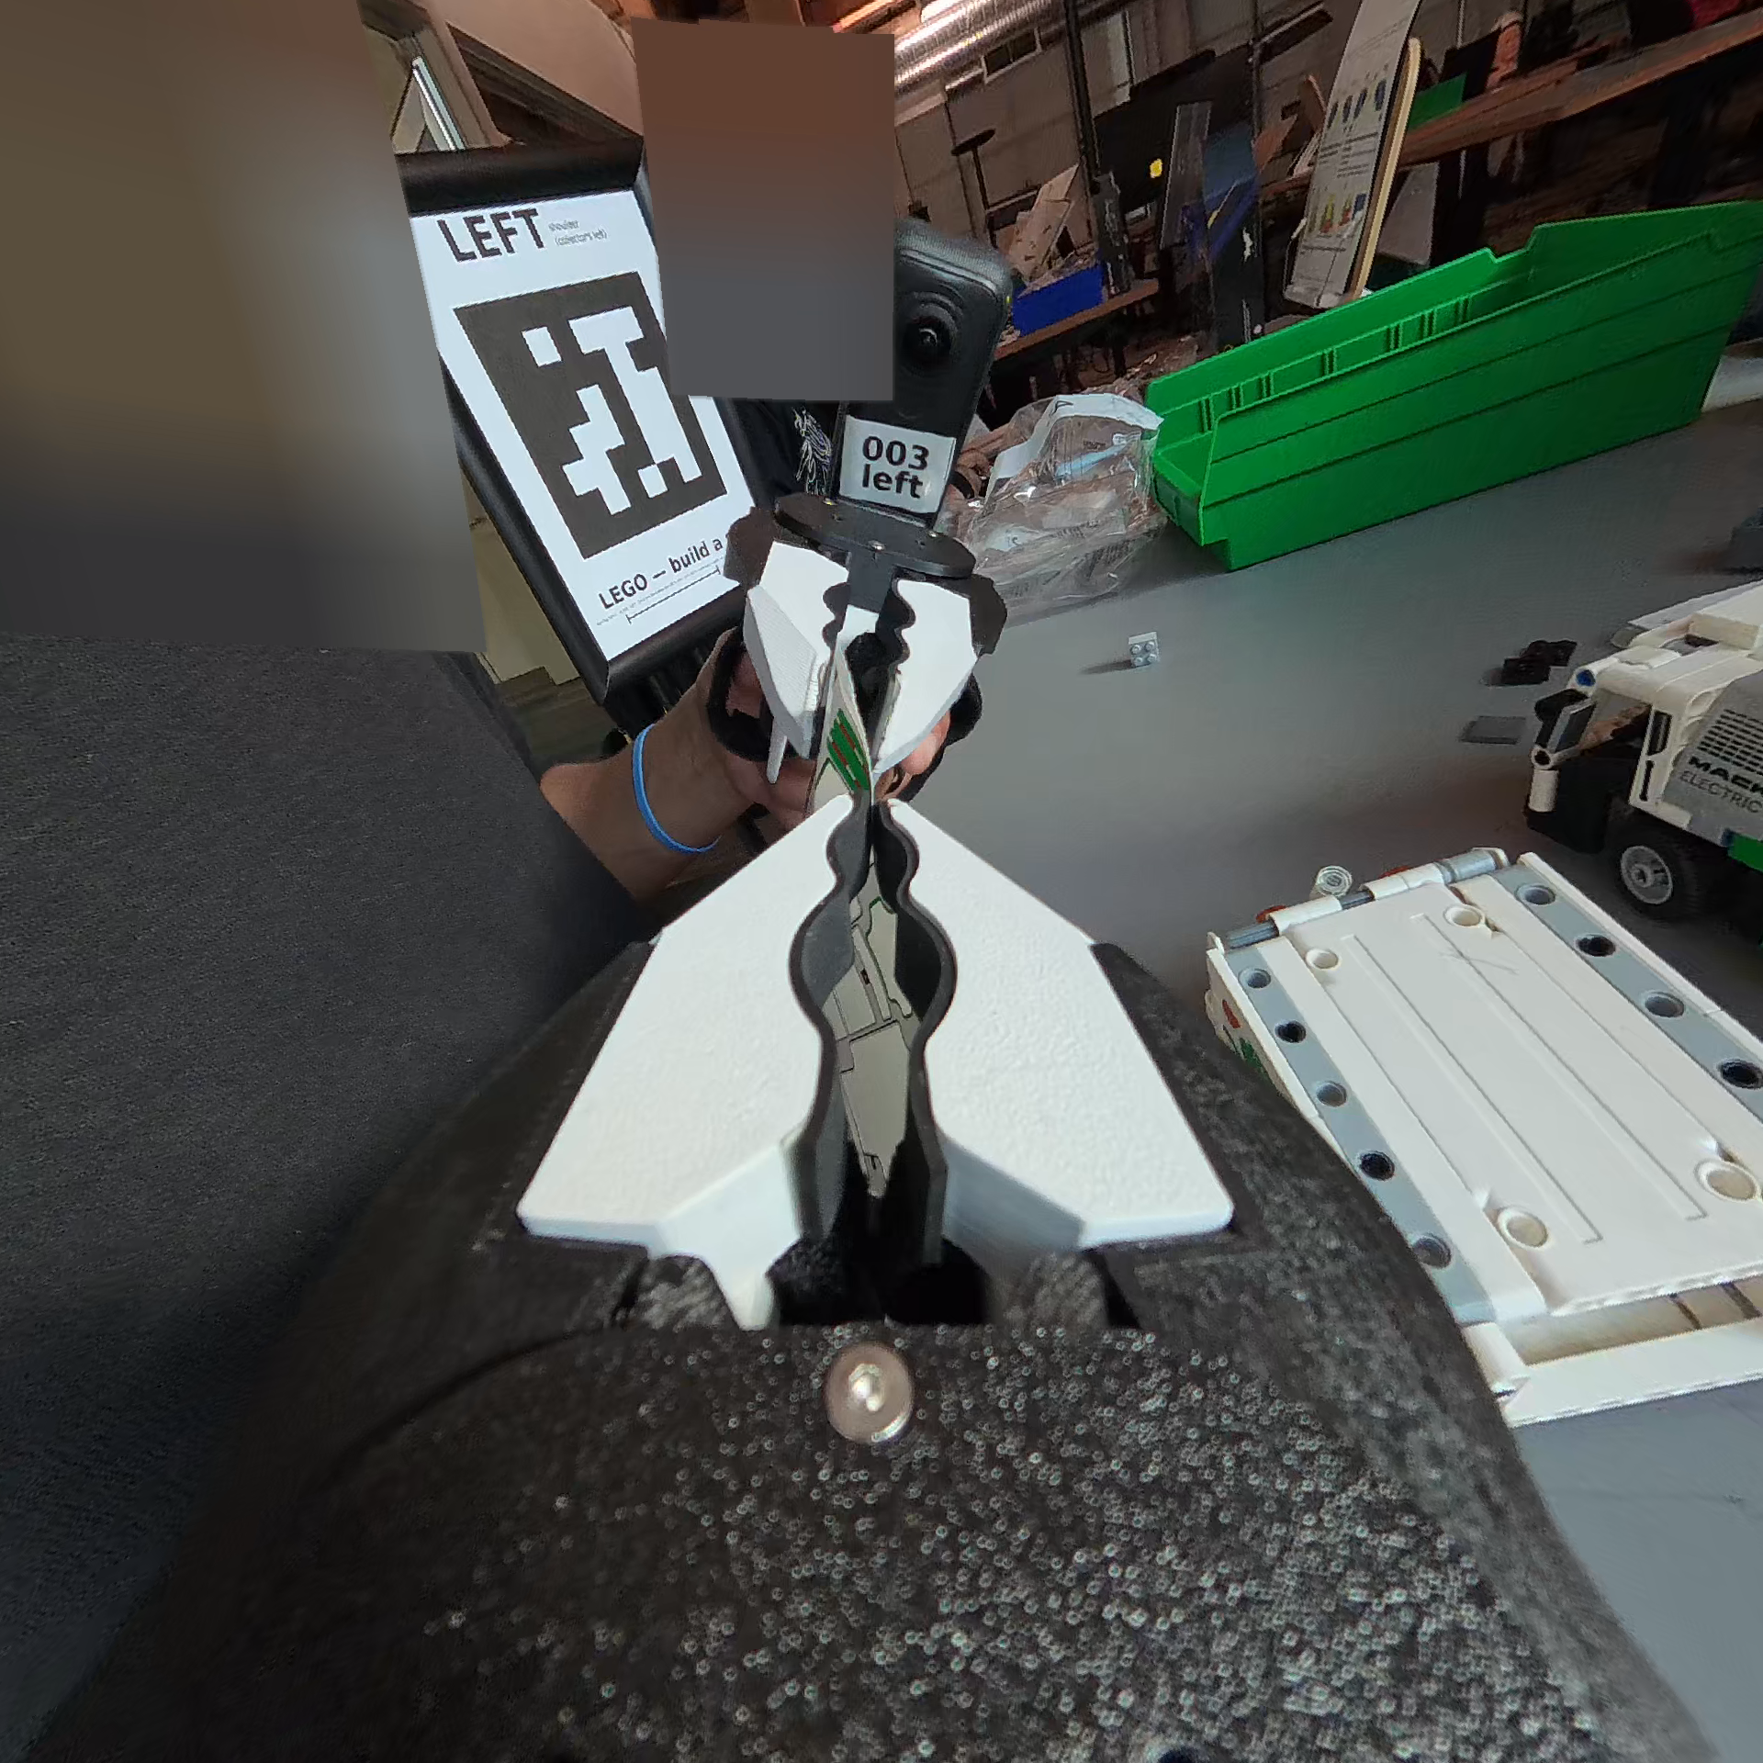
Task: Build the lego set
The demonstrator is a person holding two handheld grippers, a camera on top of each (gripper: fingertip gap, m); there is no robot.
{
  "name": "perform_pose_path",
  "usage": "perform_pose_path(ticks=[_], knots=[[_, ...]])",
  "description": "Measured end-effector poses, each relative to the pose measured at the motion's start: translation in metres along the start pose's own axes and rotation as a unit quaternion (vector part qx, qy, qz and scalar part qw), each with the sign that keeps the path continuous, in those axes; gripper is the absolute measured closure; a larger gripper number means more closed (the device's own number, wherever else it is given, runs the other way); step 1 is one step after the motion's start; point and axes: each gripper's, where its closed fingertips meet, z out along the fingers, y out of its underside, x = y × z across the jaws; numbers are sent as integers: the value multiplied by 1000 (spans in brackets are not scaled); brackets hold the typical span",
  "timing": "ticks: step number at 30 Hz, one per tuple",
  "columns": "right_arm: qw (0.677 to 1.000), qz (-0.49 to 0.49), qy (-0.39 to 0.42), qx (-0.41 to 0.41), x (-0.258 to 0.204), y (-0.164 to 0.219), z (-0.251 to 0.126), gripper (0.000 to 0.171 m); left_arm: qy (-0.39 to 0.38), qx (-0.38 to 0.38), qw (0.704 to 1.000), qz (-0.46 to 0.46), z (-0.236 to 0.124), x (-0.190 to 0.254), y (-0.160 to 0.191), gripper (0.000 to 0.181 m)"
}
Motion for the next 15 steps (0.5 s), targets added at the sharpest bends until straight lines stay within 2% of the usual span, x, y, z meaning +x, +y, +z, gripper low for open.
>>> perform_pose_path(ticks=[4,11,15], knots=[[1000,12,-1,-7,2,5,1,171,-23,-24,999,31,4,-3,4,180],[1000,16,10,-7,6,5,1,170,-32,-30,998,40,7,-6,4,181],[994,-31,98,28,20,-16,-10,146,-30,-2,999,19,6,-10,-4,181]])
